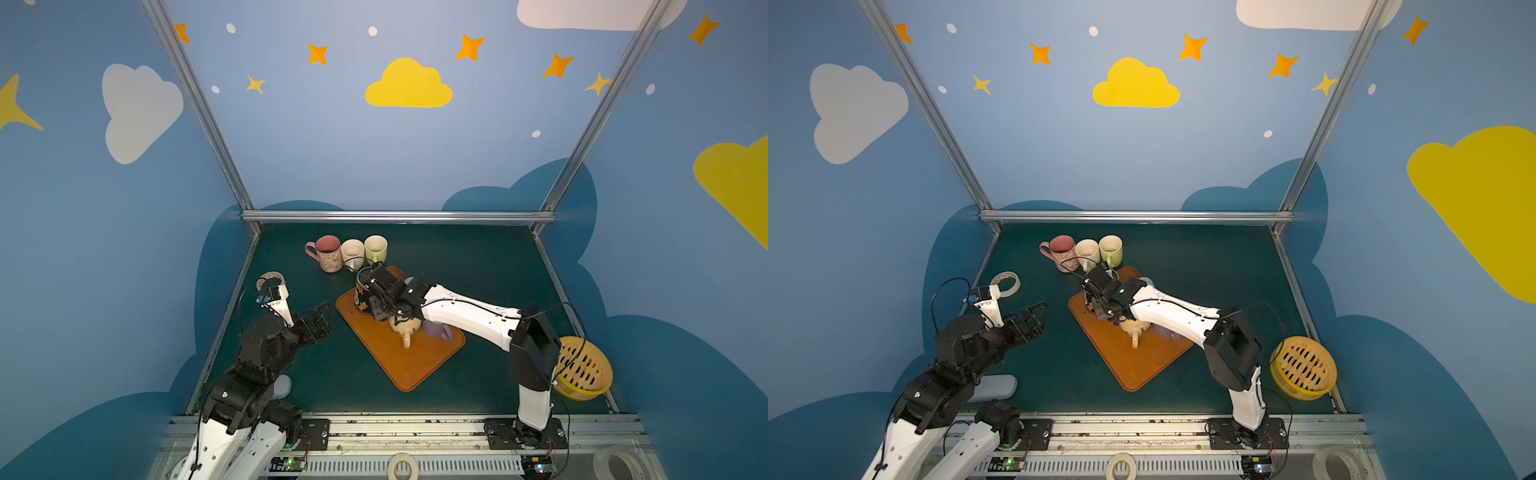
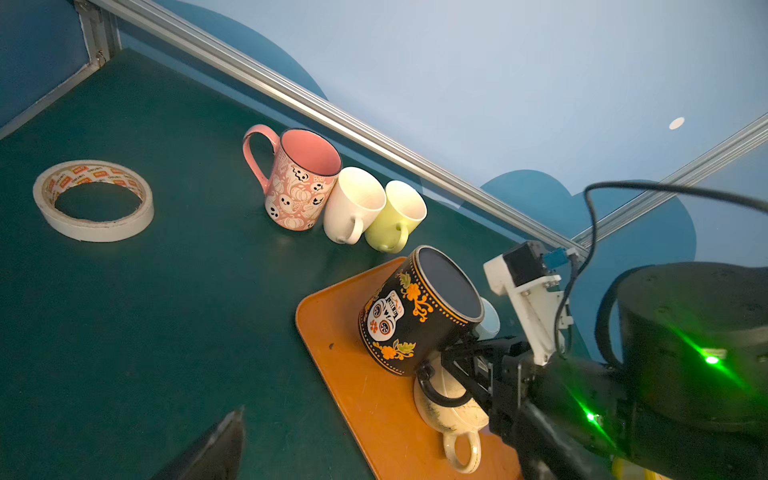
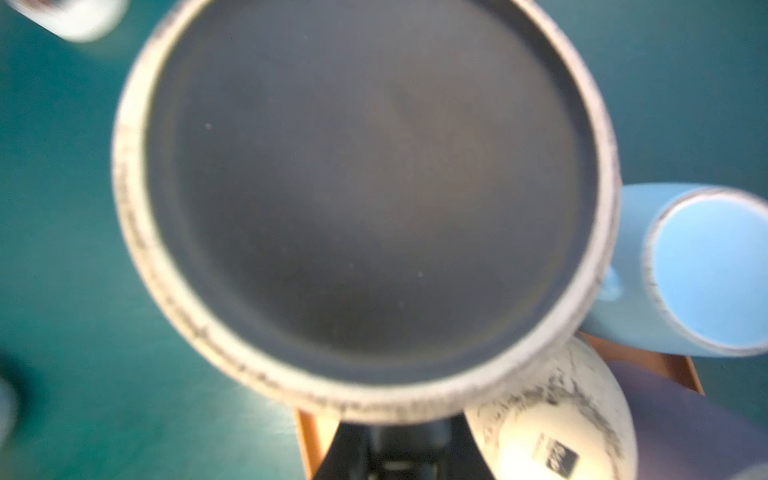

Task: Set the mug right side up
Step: 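Lift the black mug sideways with the right gripper while the left gripper rises toward it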

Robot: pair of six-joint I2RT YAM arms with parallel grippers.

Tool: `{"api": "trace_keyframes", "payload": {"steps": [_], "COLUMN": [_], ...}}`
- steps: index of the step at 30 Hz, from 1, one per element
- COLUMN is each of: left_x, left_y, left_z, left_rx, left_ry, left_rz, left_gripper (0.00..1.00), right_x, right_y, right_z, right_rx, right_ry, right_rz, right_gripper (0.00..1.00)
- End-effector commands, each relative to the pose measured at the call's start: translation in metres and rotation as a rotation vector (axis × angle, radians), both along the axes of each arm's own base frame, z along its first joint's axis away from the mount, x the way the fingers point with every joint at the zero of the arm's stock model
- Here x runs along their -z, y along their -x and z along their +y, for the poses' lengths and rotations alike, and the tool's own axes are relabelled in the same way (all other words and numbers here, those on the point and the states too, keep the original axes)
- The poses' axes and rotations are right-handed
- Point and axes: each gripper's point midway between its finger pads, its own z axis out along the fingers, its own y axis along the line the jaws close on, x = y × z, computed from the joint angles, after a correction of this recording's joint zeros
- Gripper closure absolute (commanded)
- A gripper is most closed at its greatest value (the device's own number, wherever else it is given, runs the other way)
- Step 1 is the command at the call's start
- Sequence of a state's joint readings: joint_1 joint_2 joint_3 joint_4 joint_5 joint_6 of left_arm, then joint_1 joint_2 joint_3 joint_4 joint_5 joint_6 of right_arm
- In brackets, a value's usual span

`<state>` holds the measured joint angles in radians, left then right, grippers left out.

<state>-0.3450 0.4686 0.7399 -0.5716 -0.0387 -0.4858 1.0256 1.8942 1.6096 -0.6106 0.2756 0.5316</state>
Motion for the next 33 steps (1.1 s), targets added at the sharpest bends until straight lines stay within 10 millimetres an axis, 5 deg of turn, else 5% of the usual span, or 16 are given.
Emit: {"api": "trace_keyframes", "payload": {"steps": [1, 12, 20, 28, 33], "left_x": [-0.008, -0.003, 0.002, 0.009, 0.014], "left_y": [0.0, -0.006, -0.017, -0.031, -0.035], "left_z": [0.003, -0.012, -0.056, -0.101, -0.121], "left_rx": [-0.006, 0.041, 0.223, 0.403, 0.453], "left_ry": [-0.005, 0.06, 0.211, 0.358, 0.386], "left_rz": [-0.039, -0.024, -0.015, 0.024, 0.005], "left_gripper": [0.0, 0.0, 0.03, 0.25, 0.29], "right_x": [-0.082, -0.135, -0.15, -0.164, -0.169], "right_y": [-0.016, -0.023, -0.026, -0.03, -0.028], "right_z": [0.011, -0.02, -0.047, -0.069, -0.074], "right_rx": [-0.003, 0.003, 0.015, 0.018, -0.001], "right_ry": [-0.226, -0.41, -0.574, -0.689, -0.697], "right_rz": [-0.133, -0.145, -0.109, -0.104, -0.111], "right_gripper": [1.0, 1.0, 1.0, 1.0, 1.0]}}
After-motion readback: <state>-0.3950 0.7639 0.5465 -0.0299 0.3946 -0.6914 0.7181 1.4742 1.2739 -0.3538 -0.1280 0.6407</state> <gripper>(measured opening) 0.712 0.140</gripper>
